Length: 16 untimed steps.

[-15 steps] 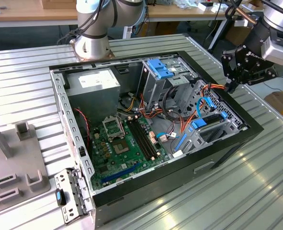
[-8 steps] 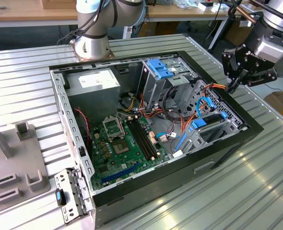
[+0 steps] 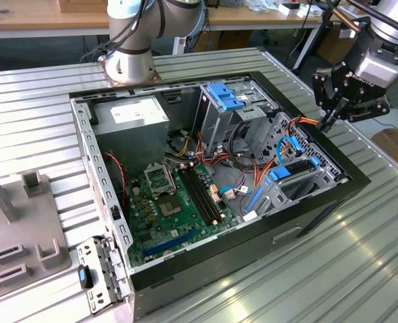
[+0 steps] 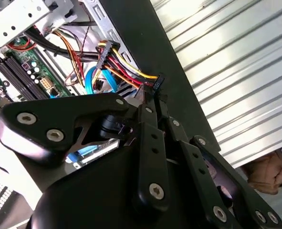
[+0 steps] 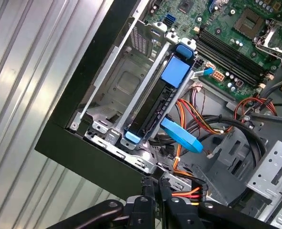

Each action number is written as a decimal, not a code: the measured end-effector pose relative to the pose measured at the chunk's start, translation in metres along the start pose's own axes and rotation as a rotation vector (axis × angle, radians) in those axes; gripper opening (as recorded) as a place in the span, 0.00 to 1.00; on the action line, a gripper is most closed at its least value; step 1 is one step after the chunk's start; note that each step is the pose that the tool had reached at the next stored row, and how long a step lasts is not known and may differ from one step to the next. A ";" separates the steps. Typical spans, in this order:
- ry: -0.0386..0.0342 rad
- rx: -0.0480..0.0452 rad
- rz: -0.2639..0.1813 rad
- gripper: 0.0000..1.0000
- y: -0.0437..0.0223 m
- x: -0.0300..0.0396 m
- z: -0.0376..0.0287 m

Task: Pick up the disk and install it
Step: 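Insert the first disk wire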

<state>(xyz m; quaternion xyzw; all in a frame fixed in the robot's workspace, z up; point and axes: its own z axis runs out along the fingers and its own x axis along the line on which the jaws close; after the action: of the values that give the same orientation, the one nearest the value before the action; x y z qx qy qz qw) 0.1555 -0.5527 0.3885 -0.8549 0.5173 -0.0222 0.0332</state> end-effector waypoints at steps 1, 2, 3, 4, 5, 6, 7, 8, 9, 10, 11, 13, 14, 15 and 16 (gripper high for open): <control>0.0027 -0.0002 0.033 0.16 0.0000 -0.0001 0.0001; 0.0050 -0.0003 0.061 0.16 0.0000 0.0000 0.0002; 0.0074 -0.0004 0.092 0.16 0.0000 0.0000 0.0004; 0.0098 -0.0005 0.121 0.16 0.0000 0.0000 0.0005; 0.0122 -0.0006 0.152 0.16 0.0000 0.0000 0.0007; 0.0155 -0.0008 0.193 0.16 0.0001 0.0000 0.0009; 0.0184 -0.0009 0.230 0.16 0.0001 0.0000 0.0011; 0.0200 -0.0010 0.249 0.16 0.0001 0.0000 0.0012; 0.0221 -0.0011 0.275 0.16 0.0001 0.0000 0.0013; 0.0244 -0.0012 0.302 0.16 0.0007 -0.0001 0.0013; 0.0246 -0.0012 0.303 0.16 0.0020 -0.0001 0.0012; 0.0232 -0.0008 0.303 0.16 0.0053 -0.0002 0.0010; 0.0224 -0.0004 0.303 0.16 0.0076 0.0001 0.0008; 0.0223 -0.0004 0.305 0.16 0.0098 -0.0005 0.0007; 0.0224 -0.0004 0.307 0.16 0.0109 -0.0009 0.0006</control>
<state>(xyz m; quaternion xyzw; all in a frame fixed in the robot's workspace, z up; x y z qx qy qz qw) 0.1455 -0.5568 0.3870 -0.7656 0.6421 -0.0263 0.0303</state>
